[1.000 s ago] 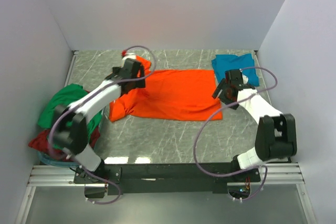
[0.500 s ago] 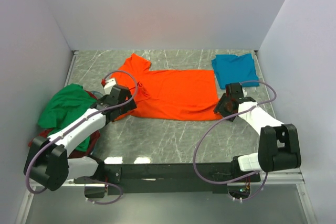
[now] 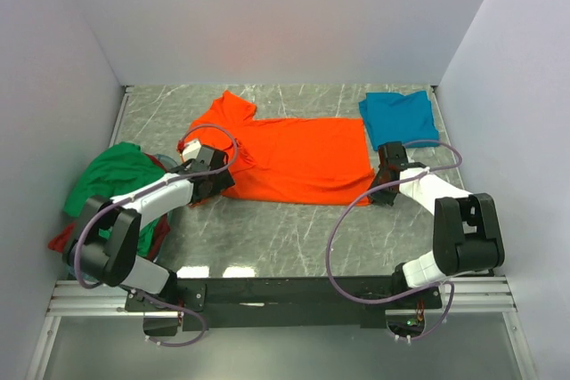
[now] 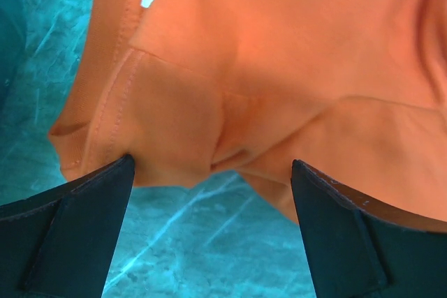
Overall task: Fold and stack the t-shirts
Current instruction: Fold the tshirt
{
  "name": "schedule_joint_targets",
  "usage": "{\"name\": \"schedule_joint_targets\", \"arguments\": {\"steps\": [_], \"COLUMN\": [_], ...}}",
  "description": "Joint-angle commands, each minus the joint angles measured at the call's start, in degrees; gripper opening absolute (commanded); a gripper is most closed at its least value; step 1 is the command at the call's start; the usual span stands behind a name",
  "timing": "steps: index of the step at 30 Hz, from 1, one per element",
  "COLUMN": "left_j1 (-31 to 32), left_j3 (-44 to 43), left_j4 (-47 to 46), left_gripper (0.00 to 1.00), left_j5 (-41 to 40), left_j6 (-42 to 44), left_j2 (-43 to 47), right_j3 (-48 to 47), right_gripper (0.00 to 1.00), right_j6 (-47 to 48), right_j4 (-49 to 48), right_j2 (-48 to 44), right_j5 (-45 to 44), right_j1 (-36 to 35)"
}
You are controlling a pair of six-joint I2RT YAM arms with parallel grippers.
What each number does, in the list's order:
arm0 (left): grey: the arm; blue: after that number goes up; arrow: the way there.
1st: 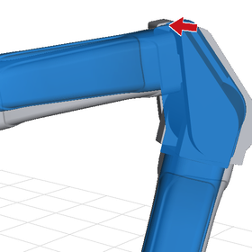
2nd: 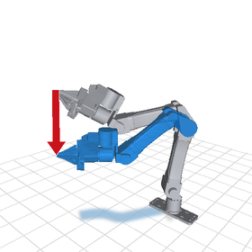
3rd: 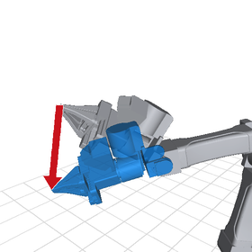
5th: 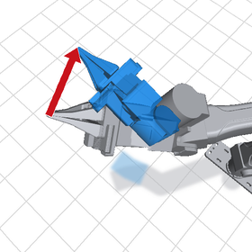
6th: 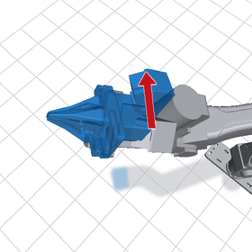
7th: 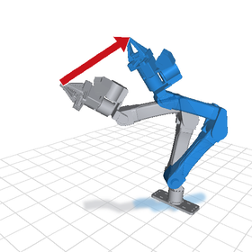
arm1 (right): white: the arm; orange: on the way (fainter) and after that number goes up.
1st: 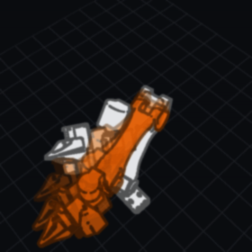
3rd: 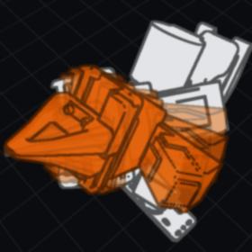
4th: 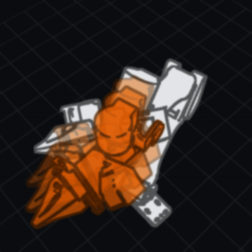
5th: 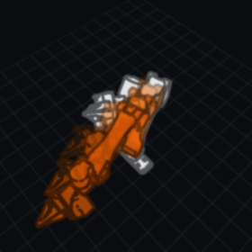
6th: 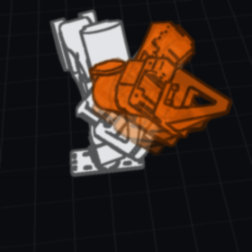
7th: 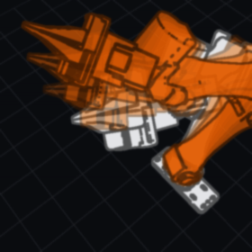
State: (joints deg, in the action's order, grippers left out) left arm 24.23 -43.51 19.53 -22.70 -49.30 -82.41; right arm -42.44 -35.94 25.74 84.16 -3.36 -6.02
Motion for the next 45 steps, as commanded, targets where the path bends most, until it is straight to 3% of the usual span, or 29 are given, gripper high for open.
{"name": "schedule_joint_targets", "arguments": {"steps": [1, 10, 23, 25, 28, 29, 36, 41, 45], "left_j1": [-1.1, -1.9, -1.9, -1.7, -1.8, -1.8, -1.7, -1.7, -1.8], "left_j3": [-0.4, 2.0, 8.1, 8.6, 7.0, 6.4, 2.0, -2.1, -9.7], "left_j4": [-0.6, 6.7, 15.3, 16.8, 18.2, 18.3, 16.5, 8.6, 6.2], "left_gripper": [1.00, 0.99, 1.00, 0.99, 1.00, 0.99, 0.99, 1.00, 0.97], "left_j5": [0.5, 1.2, 7.4, 6.8, 7.8, 7.8, 8.0, 8.5, 8.2], "left_j6": [-1.9, -4.0, -7.6, -9.4, -9.7, -9.5, -6.1, -0.7, 0.3], "left_j2": [-1.4, 1.4, 11.5, 15.2, 19.7, 20.8, 23.7, 19.2, 8.4], "right_j3": [-1.5, -1.2, -0.2, -0.2, -0.6, -0.9, -2.2, -1.5, -0.2], "right_gripper": [0.10, 0.02, 0.04, 0.11, 0.34, 0.47, 0.74, 0.81, 0.81], "right_j6": [0.4, 1.9, 1.6, 1.2, 1.1, 1.1, 2.1, 5.1, 6.6], "right_j4": [2.2, 6.2, 9.6, 9.6, 9.9, 10.1, 10.6, 7.3, 5.5], "right_j2": [1.0, -2.2, -4.9, -5.8, -7.4, -8.6, -16.2, -22.7, -26.3], "right_j5": [-3.4, -7.4, -11.8, -11.8, -11.1, -10.9, -8.4, -1.0, 3.2], "right_j1": [0.2, 4.9, 7.3, 7.3, 7.3, 7.3, 7.2, 6.6, 6.4]}}
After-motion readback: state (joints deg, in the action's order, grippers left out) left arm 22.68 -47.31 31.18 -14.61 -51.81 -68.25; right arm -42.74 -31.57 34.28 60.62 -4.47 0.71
